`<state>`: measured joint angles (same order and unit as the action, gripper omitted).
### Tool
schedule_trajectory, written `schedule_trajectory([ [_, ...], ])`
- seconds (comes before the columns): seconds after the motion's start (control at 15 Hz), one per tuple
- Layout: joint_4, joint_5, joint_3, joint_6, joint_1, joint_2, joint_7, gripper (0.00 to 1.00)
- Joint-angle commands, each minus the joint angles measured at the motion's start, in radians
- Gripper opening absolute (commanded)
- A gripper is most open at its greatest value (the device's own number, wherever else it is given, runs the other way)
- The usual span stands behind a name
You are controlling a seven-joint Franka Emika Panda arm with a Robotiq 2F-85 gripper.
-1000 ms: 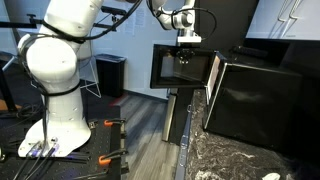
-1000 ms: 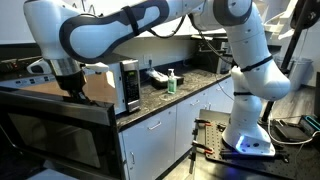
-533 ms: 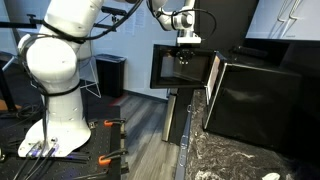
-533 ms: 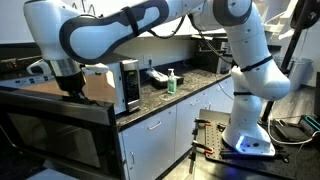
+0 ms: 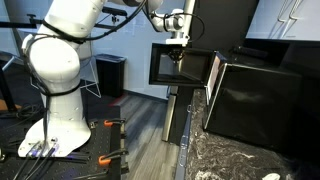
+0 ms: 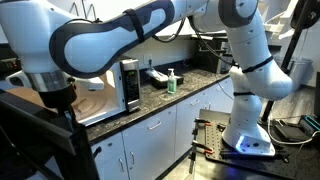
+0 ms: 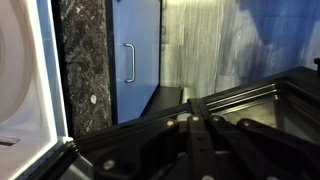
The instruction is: Open the door of the microwave
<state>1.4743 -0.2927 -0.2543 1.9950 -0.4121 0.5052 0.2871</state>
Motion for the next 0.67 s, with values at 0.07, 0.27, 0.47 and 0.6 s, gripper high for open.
schedule_trajectory([
  [0.07, 0.050, -0.007, 0.000, 0.021, -0.061, -0.043, -0.181, 0.00],
  [0.27, 0.053, -0.009, -0.001, 0.007, -0.097, -0.046, -0.267, 0.00],
  [0.47, 0.055, -0.024, 0.003, -0.057, -0.129, -0.044, -0.317, 0.00],
  [0.6, 0.094, -0.001, 0.000, -0.096, -0.125, -0.057, -0.358, 0.00],
])
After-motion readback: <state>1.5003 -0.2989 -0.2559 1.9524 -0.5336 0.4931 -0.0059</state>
